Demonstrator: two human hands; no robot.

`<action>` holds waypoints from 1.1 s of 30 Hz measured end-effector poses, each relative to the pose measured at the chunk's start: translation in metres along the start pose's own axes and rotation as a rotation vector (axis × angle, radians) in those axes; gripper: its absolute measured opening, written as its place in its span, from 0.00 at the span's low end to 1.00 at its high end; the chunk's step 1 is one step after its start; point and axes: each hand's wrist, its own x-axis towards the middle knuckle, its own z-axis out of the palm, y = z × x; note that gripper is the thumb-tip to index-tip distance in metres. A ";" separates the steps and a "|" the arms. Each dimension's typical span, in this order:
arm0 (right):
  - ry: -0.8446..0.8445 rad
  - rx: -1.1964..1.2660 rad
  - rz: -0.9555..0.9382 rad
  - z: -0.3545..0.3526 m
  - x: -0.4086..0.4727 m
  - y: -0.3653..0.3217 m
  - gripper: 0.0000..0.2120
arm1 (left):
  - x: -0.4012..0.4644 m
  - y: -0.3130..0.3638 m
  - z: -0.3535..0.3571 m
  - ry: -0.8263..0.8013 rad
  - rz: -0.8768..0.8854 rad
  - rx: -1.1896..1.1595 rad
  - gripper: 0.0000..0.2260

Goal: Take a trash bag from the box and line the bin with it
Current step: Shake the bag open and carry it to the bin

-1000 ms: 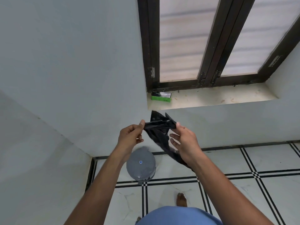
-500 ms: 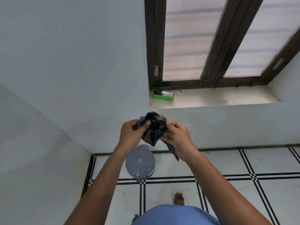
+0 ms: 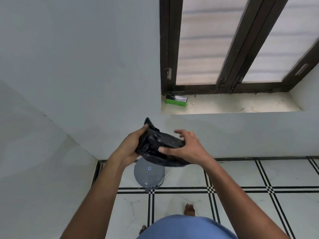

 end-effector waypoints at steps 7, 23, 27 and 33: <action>0.193 0.634 -0.076 0.002 0.013 -0.015 0.18 | -0.003 0.001 -0.009 -0.158 0.098 0.326 0.27; -0.153 1.025 0.033 -0.032 0.009 0.020 0.15 | -0.011 -0.002 -0.057 -0.084 -0.072 0.153 0.16; -0.103 1.346 -0.058 -0.046 0.008 0.013 0.16 | -0.015 -0.009 -0.068 -0.239 -0.099 0.369 0.22; -0.298 0.874 0.083 -0.041 0.004 0.025 0.31 | -0.002 -0.010 -0.079 0.182 0.125 -0.408 0.16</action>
